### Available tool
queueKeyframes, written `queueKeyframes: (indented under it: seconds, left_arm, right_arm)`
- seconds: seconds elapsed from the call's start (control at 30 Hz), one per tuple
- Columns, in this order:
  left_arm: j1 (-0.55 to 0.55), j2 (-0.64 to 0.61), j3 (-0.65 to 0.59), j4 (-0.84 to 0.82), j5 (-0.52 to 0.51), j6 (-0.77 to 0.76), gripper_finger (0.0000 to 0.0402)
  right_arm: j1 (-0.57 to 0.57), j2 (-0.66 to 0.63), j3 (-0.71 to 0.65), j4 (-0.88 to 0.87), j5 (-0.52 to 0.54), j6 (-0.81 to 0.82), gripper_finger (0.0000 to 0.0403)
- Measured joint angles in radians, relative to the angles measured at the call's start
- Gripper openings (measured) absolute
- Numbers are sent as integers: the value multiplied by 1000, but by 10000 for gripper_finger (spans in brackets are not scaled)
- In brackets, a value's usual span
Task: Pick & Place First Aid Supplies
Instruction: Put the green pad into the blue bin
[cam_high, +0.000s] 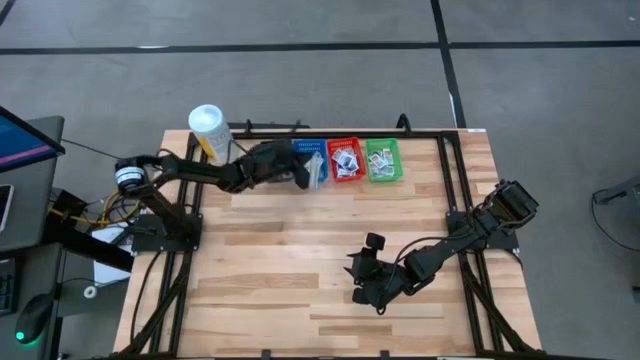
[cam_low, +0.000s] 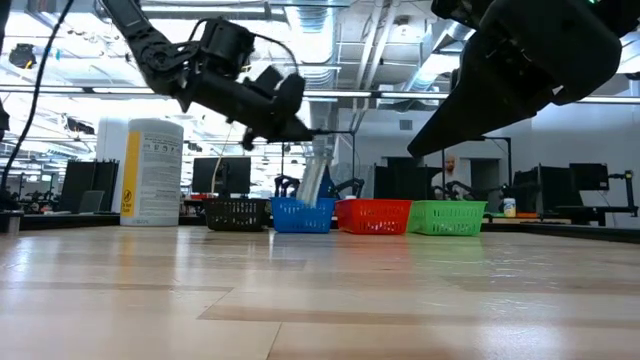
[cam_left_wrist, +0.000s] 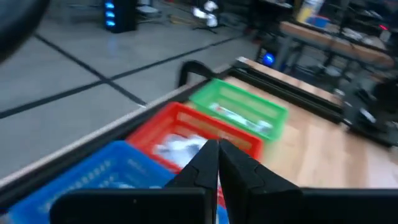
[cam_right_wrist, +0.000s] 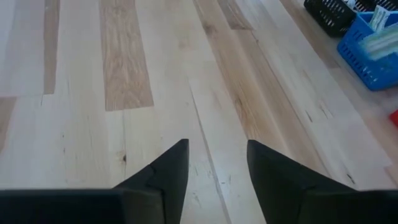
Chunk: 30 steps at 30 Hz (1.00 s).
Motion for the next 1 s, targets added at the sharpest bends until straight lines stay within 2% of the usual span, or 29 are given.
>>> queueKeyframes:
  seconds: [0.3, 0.6, 0.67, 0.9, 1.0]
  left_arm:
    - [98, -32, -57, -1, -18, -56, 12]
    - [77, -32, -58, 1, -18, -57, 12]
    - [58, -32, -58, 1, 24, -57, 12]
    - [-57, -32, -57, -30, 341, -46, 12]
    - [-128, -32, -56, -84, 377, 17, 12]
  right_arm:
    - [-8, 0, 0, 19, 0, 0, 150]
    - [-13, 0, 0, 22, -1, 0, 150]
    - [-13, 0, 0, 21, -3, -1, 151]
    - [-58, 0, 0, 42, -5, -148, 151]
    - [-101, 0, 0, 61, -38, -203, 148]
